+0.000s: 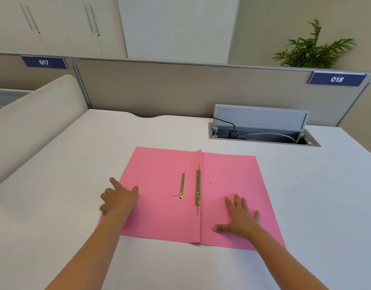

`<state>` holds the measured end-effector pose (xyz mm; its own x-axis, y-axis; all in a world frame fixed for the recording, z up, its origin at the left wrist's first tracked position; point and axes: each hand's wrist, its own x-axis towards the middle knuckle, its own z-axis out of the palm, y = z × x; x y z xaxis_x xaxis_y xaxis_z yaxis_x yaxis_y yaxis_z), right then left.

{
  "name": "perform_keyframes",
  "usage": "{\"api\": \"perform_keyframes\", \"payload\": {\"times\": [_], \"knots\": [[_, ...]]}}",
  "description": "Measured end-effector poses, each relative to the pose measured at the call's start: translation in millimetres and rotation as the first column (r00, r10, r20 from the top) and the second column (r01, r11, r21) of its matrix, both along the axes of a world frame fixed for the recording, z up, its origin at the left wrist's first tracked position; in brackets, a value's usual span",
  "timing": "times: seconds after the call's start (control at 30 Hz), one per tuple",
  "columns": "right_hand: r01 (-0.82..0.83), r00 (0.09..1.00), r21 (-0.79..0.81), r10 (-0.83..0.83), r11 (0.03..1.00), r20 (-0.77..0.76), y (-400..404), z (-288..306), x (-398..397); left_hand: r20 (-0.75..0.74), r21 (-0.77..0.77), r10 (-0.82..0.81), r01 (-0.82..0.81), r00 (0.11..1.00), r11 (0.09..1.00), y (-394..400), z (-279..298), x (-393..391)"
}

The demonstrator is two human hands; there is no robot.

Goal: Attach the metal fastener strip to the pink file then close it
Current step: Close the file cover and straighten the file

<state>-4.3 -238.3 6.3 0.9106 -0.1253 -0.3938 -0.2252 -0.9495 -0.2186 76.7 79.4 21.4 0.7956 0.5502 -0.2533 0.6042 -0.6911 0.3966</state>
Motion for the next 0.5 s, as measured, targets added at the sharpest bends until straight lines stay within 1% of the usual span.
{"api": "perform_keyframes", "payload": {"times": [0.17,0.3,0.4,0.5], "knots": [[0.004,1.000,0.004,-0.005,1.000,0.008,2,1,2,-0.028,-0.035,0.044,-0.045,0.999,0.998,5,12,4],[0.004,1.000,0.007,-0.005,1.000,0.012,2,2,2,-0.020,-0.051,0.074,-0.075,0.997,0.996,14,28,7],[0.001,1.000,0.011,-0.001,1.000,0.014,3,2,2,0.003,-0.058,0.045,-0.045,0.999,0.997,16,50,8],[0.006,1.000,0.016,-0.007,1.000,0.011,3,2,1,0.098,-0.061,-0.024,0.030,0.995,0.998,14,82,8]]}}
